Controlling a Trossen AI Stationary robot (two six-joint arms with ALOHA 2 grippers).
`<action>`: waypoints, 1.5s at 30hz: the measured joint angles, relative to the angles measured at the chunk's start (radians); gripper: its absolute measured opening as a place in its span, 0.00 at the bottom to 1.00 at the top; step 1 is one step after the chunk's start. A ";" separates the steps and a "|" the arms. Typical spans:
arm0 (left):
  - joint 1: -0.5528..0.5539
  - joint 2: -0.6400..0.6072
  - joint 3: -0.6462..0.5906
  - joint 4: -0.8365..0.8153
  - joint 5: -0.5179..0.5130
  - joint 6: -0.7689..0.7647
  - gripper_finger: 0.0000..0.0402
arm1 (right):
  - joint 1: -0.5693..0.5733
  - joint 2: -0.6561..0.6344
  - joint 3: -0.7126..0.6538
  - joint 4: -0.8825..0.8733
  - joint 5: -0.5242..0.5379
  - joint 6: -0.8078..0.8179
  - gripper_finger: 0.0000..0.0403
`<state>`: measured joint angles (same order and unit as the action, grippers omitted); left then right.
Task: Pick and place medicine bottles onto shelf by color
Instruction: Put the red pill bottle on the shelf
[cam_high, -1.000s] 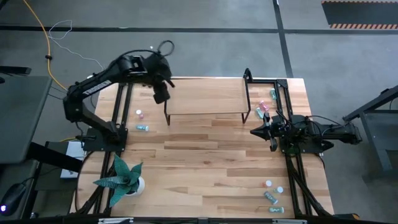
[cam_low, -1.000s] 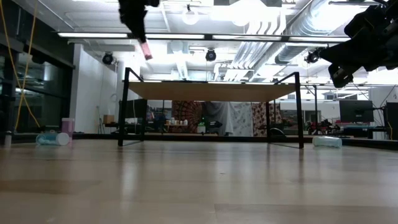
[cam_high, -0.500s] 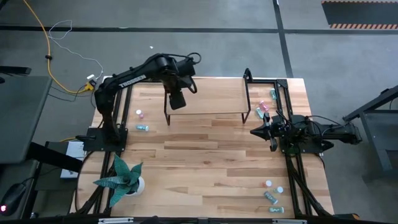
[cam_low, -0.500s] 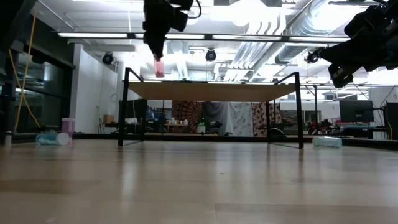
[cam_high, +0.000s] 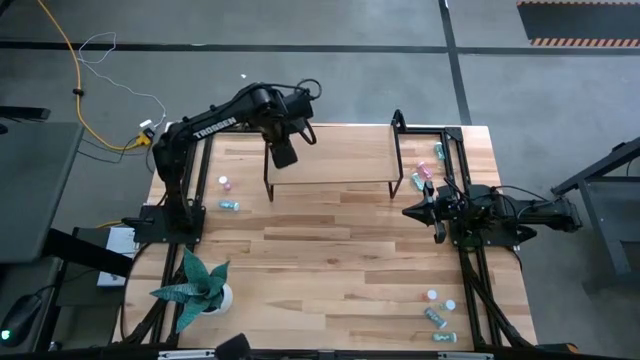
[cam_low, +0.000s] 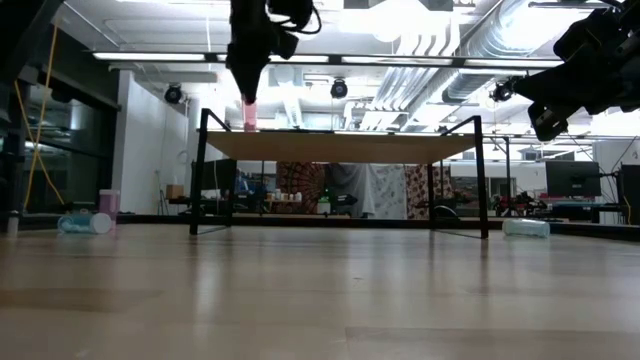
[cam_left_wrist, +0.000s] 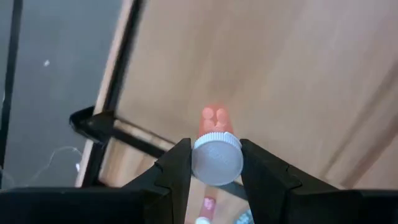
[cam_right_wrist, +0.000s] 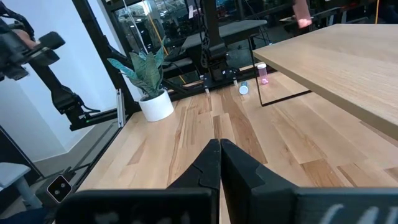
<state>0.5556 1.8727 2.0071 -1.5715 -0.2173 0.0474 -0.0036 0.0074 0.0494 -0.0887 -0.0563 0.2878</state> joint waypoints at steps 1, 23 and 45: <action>0.010 0.000 0.000 0.000 0.003 -0.009 0.28 | 0.000 0.000 0.000 0.000 0.000 0.000 0.00; 0.134 0.074 0.002 0.068 0.095 -0.063 0.28 | 0.000 0.000 0.000 0.000 0.000 0.000 0.00; 0.139 0.055 -0.002 0.057 0.027 -0.099 0.28 | 0.000 0.000 0.000 0.000 0.000 0.000 0.00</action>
<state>0.6945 1.9278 2.0052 -1.5146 -0.1899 -0.0511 -0.0037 0.0074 0.0494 -0.0887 -0.0563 0.2878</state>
